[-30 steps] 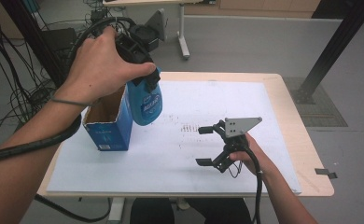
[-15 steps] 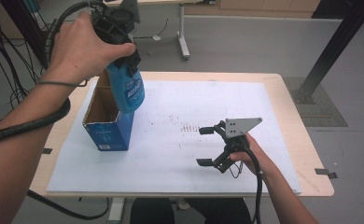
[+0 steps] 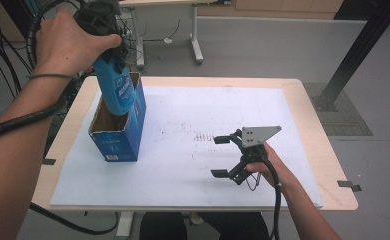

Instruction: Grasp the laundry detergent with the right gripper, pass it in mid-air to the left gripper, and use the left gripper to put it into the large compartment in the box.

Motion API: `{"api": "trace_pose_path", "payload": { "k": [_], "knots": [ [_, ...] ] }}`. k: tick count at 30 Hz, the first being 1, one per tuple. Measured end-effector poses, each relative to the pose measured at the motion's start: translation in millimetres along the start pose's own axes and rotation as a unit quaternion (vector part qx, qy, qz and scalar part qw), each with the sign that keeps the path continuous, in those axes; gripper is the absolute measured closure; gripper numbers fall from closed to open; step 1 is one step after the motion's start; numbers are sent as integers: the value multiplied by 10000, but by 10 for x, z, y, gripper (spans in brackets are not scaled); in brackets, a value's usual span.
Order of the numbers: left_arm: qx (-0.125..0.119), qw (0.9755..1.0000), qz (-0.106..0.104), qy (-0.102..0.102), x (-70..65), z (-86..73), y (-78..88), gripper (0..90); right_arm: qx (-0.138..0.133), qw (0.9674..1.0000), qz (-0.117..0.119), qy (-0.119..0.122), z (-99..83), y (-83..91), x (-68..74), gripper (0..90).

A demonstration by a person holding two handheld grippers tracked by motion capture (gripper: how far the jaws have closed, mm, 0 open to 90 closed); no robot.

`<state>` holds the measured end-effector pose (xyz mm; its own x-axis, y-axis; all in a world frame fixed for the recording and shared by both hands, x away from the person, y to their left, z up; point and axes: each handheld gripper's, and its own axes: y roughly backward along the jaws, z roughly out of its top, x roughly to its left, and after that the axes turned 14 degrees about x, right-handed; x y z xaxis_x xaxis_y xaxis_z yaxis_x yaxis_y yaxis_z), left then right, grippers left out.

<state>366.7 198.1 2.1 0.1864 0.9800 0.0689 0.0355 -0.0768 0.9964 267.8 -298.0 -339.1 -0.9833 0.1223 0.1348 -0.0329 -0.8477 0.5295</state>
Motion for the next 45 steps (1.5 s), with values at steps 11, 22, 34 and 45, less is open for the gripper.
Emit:
{"api": "trace_pose_path", "payload": {
  "k": [11,22,34,45],
  "knots": [
    [47,9980,9,633,250,77,-141,379,3,10000,-33,-78,-63,16,-1,4],
    [131,9968,9,792,297,146,-351,379,-12,9999,-55,-113,-101,37,8,5],
    [247,9966,55,778,262,225,-598,379,-10,9998,-85,-173,-153,50,17,4],
    [210,9968,52,775,266,219,-857,379,6,9997,-127,-200,-189,62,34,4]
  ]
}}
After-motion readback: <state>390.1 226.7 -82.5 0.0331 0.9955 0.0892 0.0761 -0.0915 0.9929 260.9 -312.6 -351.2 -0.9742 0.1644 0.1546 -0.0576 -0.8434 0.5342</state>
